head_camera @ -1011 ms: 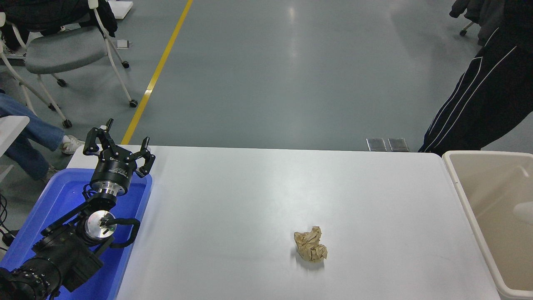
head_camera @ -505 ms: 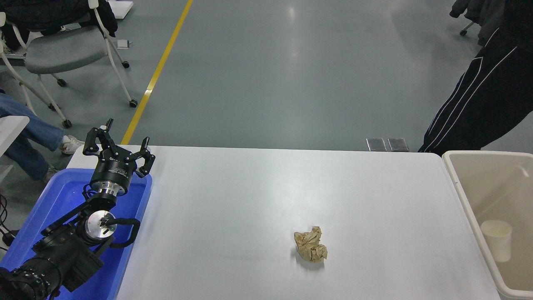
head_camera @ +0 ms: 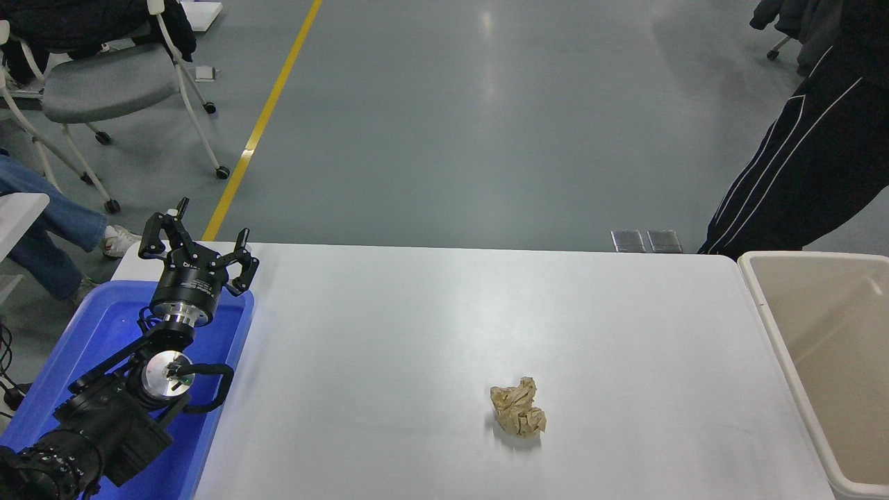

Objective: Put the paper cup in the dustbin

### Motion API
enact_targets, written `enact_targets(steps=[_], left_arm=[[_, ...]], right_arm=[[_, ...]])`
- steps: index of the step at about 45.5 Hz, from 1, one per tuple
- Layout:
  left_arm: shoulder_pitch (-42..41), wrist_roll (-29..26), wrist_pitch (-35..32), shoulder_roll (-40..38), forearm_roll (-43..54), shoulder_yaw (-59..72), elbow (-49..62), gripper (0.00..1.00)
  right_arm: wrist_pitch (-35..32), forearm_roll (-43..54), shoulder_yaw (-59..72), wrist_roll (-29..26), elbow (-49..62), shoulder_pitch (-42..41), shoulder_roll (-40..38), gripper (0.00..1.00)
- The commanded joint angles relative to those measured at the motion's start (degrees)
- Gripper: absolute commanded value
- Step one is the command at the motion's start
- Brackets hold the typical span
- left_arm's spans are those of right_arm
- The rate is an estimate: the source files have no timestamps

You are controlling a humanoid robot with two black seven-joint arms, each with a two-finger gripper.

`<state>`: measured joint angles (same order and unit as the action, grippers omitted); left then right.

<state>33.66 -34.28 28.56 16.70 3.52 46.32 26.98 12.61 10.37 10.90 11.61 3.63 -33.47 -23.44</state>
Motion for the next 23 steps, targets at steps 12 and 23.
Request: enact_targets(steps=[12,23], left_arm=[[0.0,0.0,0.0,0.0,0.0,0.0,0.0,1.0],[0.0,0.0,0.0,0.0,0.0,0.0,0.0,1.0]], right_arm=[[-9.1,-3.2,-21.9,6.0,-10.0,-4.1,-4.1,0.99],[-8.4,-2.5,-39.5,6.5,-35.5,-2.7,-15.9,0.99]])
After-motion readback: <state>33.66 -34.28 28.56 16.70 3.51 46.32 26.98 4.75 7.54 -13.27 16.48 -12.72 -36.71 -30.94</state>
